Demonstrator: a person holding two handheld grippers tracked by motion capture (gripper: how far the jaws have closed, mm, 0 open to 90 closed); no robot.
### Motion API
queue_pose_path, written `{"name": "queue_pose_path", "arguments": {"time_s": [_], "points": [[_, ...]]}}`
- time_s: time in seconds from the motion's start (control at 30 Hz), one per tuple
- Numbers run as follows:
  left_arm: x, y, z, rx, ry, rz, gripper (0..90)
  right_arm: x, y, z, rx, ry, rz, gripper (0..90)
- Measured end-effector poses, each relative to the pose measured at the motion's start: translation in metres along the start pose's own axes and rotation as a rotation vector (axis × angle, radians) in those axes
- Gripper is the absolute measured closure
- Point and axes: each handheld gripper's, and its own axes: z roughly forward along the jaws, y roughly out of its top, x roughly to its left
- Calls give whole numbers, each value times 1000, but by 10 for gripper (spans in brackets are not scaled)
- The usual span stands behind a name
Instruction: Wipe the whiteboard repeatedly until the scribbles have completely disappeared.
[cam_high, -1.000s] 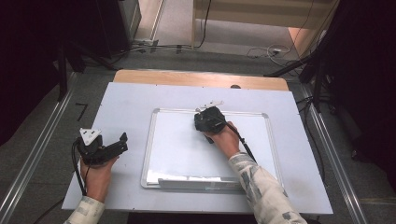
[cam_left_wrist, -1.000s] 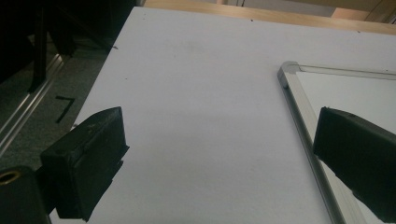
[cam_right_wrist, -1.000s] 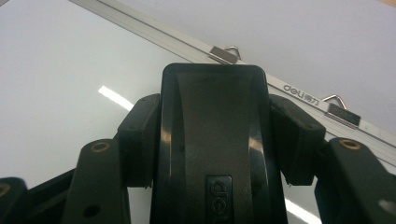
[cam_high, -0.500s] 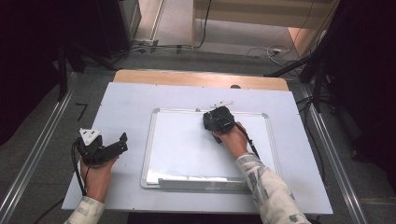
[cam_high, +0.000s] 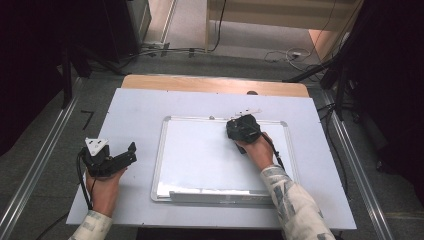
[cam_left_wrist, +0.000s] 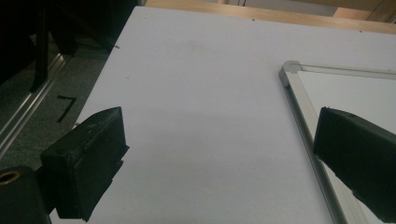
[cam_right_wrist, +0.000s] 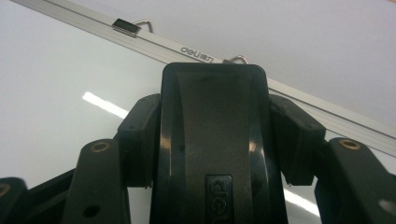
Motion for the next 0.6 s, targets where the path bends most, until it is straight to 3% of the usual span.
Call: {"name": "queue_pose_path", "arguments": {"time_s": [0.6], "points": [[0,0,0,-1,1,-1,32,-24,-8,-7,11,-26,31,388]]}}
